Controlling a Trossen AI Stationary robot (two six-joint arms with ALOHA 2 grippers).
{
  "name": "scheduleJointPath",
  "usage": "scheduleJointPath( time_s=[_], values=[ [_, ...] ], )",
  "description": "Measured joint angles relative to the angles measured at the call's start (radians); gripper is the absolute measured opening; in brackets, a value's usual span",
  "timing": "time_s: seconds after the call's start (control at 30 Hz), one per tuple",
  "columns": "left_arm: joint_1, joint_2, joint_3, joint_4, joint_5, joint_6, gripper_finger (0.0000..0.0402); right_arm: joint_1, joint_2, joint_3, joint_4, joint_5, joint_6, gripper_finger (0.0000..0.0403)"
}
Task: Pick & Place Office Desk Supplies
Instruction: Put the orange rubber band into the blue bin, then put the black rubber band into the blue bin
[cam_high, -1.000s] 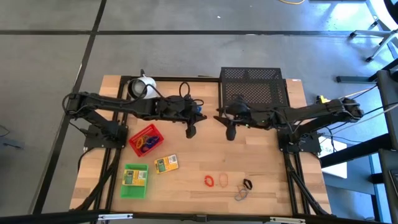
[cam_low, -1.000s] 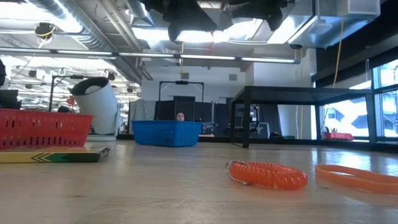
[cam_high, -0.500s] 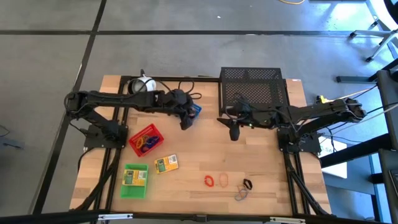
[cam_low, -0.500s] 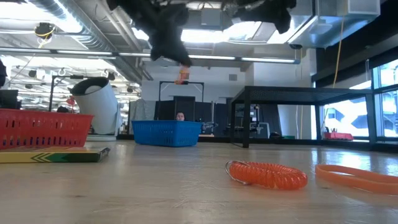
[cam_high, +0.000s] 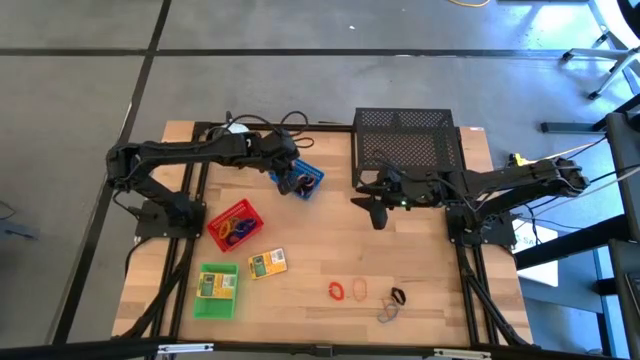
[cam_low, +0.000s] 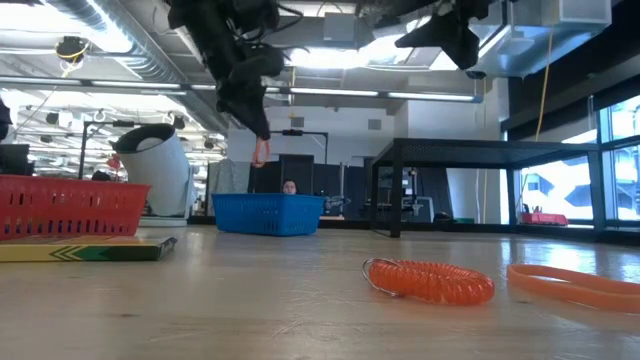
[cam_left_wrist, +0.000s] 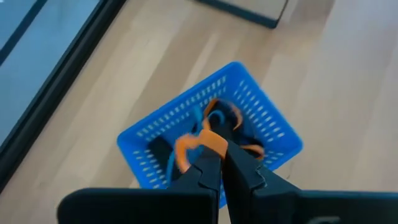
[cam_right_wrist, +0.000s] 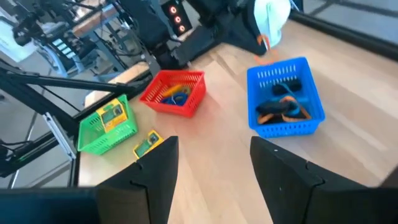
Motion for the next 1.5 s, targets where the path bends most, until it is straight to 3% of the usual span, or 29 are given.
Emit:
scheduleJointPath(
  time_s=[0.4,0.67,0.93,1.13,1.5],
  values=[
    [0.046,0.009,0.000,-0.035,0.036,0.010,0.0003,0.031,0.023,0.000,-0.054,0.001,0.051,0.0204],
    [0.037,0.130,0.000,-0.003,0.035,-0.028,0.0003,0.033,0.059,-0.001,-0.060,0.003,0.051,0.0204],
    [0.037,0.175,-0.001,-0.005,0.031,-0.088,0.0011,0.033,0.081,-0.001,-0.060,0.004,0.051,0.0204],
    [0.037,0.171,-0.001,0.001,0.031,-0.087,0.0043,0.033,0.093,-0.001,-0.062,0.003,0.048,0.0204],
    [0.023,0.170,-0.001,-0.007,0.043,-0.088,0.0148,0.033,0.093,-0.001,-0.063,0.003,0.048,0.0204]
  ],
)
